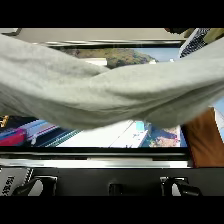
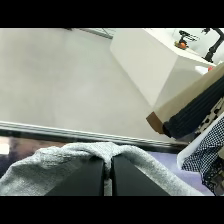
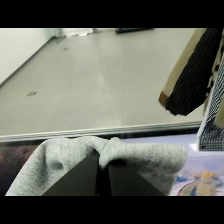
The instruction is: Fold the clothes and pants, and hang the long-sleeved shirts on hangers.
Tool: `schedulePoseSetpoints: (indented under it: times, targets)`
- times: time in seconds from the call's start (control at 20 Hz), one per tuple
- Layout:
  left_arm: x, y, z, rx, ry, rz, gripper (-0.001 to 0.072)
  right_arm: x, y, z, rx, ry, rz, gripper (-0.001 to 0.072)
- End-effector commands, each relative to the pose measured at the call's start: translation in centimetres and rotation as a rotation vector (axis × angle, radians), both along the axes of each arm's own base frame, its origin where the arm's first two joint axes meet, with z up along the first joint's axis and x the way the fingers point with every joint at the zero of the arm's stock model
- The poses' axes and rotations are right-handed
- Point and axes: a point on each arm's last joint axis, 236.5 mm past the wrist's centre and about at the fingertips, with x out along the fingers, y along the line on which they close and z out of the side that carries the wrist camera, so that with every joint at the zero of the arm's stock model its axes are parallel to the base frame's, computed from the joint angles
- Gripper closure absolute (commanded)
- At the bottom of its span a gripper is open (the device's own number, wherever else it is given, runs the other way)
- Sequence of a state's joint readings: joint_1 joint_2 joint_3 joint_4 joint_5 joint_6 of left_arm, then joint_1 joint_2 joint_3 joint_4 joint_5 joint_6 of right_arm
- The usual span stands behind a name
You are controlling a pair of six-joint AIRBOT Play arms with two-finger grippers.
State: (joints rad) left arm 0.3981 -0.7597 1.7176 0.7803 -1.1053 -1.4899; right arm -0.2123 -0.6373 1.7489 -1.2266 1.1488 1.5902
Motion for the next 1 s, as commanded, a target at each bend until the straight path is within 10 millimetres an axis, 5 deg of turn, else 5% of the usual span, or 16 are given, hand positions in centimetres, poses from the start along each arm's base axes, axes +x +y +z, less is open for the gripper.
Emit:
schedulePoseSetpoints:
  times: [0.0,0.15,0.35,0.5,0.6,0.75,0.85,0.95]
  targets:
    - [3.1,0.6,-3.7,-0.01,0.145,-0.034,0.0691,3.8,0.7,-5.1,0.098,0.232,0.06,0.0675]
    - [10.1,0.1,-12.1,-0.043,0.407,-0.156,0.0691,9.7,2.0,-15.6,0.208,0.659,0.178,0.0675]
    - [19.5,-3.1,-28.7,-0.095,0.791,-0.293,0.0691,16.4,3.2,-30.9,0.335,1.12,0.278,0.0675]
    - [22.7,-6.7,-41.3,-0.131,1.043,-0.363,0.0691,20.2,3.9,-41.0,0.377,1.322,0.261,0.0675]
    - [23.0,-8.9,-47.4,-0.139,1.156,-0.394,0.0691,21.9,5.1,-45.7,0.394,1.39,0.262,0.0675]
    - [22.6,-10.9,-52.4,-0.138,1.244,-0.417,0.0691,23.3,6.4,-50.5,0.415,1.444,0.241,0.0675]
    - [22.6,-10.8,-52.9,-0.137,1.254,-0.415,0.069,23.8,6.4,-51.4,0.436,1.443,0.215,0.0675]
    - [22.3,-9.6,-51.6,-0.144,1.251,-0.413,0.0557,23.9,6.0,-51.4,0.42,1.44,0.202,0.0675]
